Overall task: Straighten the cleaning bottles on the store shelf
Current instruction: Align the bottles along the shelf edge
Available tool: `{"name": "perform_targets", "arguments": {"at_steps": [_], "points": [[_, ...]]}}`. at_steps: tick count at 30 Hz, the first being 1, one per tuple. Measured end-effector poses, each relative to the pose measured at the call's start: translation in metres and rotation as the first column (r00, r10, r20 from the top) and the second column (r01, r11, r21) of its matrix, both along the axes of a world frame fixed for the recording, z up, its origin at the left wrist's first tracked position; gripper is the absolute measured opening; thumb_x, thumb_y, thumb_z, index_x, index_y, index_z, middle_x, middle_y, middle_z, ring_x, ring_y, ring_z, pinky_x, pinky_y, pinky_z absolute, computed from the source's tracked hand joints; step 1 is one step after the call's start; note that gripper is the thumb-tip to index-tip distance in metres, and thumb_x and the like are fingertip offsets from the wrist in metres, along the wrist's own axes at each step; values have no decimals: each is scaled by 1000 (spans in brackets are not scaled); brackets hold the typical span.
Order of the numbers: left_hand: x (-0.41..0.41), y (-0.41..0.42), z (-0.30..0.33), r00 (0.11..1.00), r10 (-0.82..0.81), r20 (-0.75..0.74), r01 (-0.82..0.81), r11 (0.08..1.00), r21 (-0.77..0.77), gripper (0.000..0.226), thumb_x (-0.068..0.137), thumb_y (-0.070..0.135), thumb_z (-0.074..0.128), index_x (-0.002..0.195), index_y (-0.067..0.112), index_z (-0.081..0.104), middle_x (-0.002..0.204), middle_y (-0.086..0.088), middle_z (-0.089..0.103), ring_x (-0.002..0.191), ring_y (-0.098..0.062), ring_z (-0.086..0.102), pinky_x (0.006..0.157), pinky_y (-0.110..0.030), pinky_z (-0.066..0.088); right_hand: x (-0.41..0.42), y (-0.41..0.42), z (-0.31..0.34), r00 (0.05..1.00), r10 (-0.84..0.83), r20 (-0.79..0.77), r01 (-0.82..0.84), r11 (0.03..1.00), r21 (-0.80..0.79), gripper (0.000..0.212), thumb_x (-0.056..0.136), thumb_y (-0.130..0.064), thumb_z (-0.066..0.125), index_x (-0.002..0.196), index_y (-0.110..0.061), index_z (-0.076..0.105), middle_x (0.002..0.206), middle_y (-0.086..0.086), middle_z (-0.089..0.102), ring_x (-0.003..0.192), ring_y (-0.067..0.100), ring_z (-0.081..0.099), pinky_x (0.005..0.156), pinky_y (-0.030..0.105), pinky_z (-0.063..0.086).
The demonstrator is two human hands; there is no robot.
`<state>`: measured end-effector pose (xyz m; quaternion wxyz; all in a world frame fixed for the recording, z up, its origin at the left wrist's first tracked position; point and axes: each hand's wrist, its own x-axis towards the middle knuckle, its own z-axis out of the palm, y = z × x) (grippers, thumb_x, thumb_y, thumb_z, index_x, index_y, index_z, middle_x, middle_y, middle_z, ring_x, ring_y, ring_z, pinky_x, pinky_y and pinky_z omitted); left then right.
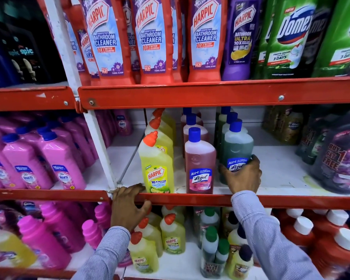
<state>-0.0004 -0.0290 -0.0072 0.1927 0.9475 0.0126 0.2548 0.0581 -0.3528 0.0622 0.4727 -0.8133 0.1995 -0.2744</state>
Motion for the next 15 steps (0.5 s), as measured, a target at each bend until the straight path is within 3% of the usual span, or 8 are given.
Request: {"name": "perform_targets", "arguments": {"at_steps": [4,15], "points": [[-2,-1,2,1000,8,-5,-8,1000,-11,54,65,56,53,106,25,71,97,-2,76,97,-31,62,102,-47,39,5,2,4,1000,-15,-4,15,1000,19,92,47,-44,91,117,-14,40,114,17,60,100,41,61,88,53,56],[-1,-2,1,1000,6,12,-7,1000,7,55,66,57,52,105,23,71,94,-4,75,94,-32,62,100,-50,39,-20,1,-5,1000,-22,-2,22,998,-65,88,47,-47,89,111,-9,41,109,20,61,100,41,60,87,50,55]]}}
